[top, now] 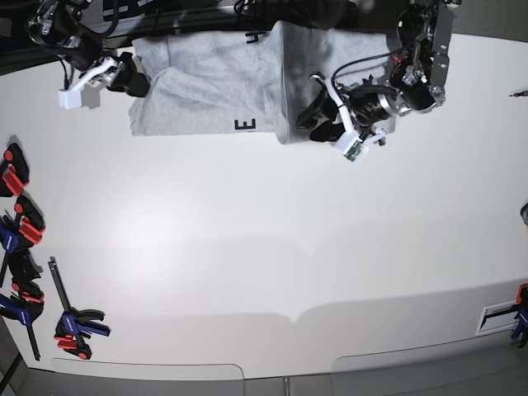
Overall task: Fold the T-shirt properly
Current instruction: 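Grasp the other strip end with the right gripper and fold it inward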
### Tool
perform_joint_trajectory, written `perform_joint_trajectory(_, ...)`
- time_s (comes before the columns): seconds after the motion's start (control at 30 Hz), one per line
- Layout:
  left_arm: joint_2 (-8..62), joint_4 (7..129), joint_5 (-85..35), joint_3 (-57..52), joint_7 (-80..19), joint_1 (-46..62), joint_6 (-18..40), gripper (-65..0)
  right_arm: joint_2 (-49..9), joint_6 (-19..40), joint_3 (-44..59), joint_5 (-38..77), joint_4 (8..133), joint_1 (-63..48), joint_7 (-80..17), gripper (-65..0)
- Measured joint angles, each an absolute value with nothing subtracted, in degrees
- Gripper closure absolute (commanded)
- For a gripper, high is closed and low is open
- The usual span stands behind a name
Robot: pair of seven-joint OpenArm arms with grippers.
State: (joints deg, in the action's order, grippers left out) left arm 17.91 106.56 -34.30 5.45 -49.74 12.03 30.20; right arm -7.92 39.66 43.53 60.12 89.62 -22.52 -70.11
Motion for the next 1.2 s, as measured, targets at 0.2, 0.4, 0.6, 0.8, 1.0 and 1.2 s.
perform_joint_trajectory(0.2, 17.93, 106.56, -34.28, 5.45, -49.74, 12.03, 30.20, -19.7, -5.61, 39.72, 39.90, 58.83, 89.82, -22.52, -68.73, -43.2)
perform_joint_trajectory(0.4, 17.93, 106.56, -33.58, 5.45, -49.71, 12.03, 30.20, -19.7, -4.75, 39.68, 36.88, 58.43, 89.84, -22.52, -68.66, -43.2)
perform_joint_trajectory(0.6, 17.87, 106.56, -33.63, 4.95, -50.00, 12.03, 30.22, -18.5, -4.80, 39.68, 36.16, 56.99, 89.82, -22.52, -69.10, -25.8)
perform_joint_trajectory(0.8, 18.55, 106.56, -34.24, -4.21, -50.78, 12.47, 30.20, 0.0, -4.91, 39.62, 36.42, 56.49, 89.60, -21.91, -69.56, 0.0)
perform_joint_trajectory(1.0, 22.09, 106.45, -34.79, -12.71, -51.00, 22.04, 30.09, 0.0, -5.10, 39.46, 37.23, 55.90, 89.78, -15.68, -69.71, 0.0)
perform_joint_trajectory(1.2, 22.55, 102.94, -33.85, -16.56, -49.91, 30.22, 28.32, 0.0, -5.08, 39.48, 36.91, 56.05, 92.33, -9.89, -73.56, 0.0)
